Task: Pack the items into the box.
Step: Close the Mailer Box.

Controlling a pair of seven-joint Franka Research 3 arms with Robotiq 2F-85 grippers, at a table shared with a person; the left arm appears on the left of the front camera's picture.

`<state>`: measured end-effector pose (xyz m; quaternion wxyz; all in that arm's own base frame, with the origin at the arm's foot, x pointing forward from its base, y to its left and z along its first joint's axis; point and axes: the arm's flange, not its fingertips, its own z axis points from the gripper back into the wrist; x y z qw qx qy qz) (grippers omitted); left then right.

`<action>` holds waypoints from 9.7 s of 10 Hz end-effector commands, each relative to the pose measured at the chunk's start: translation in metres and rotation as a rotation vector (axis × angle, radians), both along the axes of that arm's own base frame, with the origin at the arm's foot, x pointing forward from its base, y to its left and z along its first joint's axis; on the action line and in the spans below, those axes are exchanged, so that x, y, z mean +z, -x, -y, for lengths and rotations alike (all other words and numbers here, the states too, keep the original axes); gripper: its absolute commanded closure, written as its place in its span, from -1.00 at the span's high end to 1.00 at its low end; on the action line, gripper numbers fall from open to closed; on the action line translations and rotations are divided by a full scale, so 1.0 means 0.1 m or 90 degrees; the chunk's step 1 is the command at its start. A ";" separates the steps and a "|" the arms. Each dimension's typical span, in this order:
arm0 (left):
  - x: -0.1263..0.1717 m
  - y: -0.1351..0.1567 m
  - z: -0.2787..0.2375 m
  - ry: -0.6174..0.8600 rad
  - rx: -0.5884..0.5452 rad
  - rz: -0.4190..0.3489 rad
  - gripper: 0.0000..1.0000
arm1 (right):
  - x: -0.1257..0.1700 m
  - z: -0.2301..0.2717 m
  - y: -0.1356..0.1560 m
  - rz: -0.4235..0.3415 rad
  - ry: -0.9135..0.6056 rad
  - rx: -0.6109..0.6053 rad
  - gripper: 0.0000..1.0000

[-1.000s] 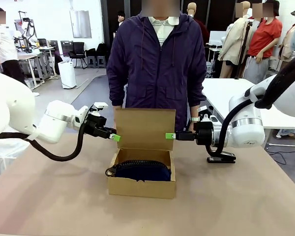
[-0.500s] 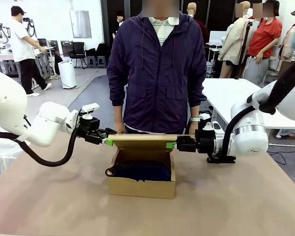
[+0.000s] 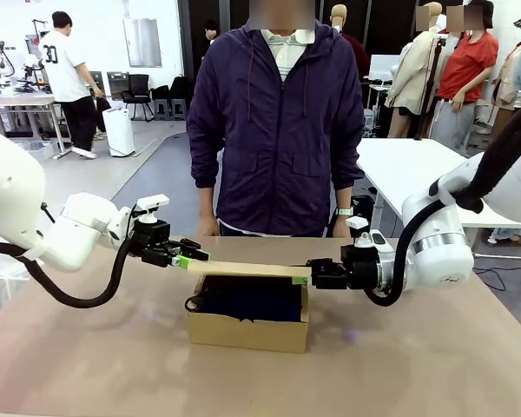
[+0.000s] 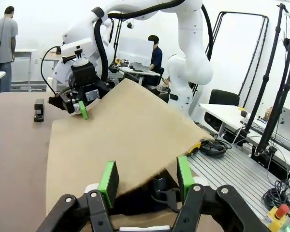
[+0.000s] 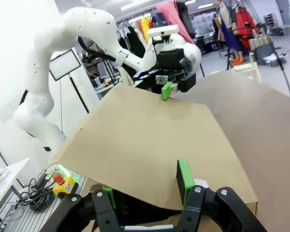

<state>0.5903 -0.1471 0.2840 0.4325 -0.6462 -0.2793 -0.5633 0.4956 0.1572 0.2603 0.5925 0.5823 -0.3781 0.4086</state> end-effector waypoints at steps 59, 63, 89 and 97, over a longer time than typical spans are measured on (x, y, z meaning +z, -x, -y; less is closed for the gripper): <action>0.93 0.41 -2.79 -0.299 0.367 -0.742 1.00 | 1.30 2.99 -0.12 -0.710 0.042 -0.254 1.00; 0.93 0.41 -2.79 -0.299 0.367 -0.742 1.00 | 1.30 2.99 -0.12 -0.710 0.042 -0.254 1.00; 0.93 0.41 -2.79 -0.299 0.367 -0.742 1.00 | 1.30 2.99 -0.12 -0.710 0.042 -0.254 1.00; 0.93 0.41 -2.79 -0.299 0.367 -0.742 1.00 | 1.30 2.99 -0.12 -0.710 0.042 -0.254 1.00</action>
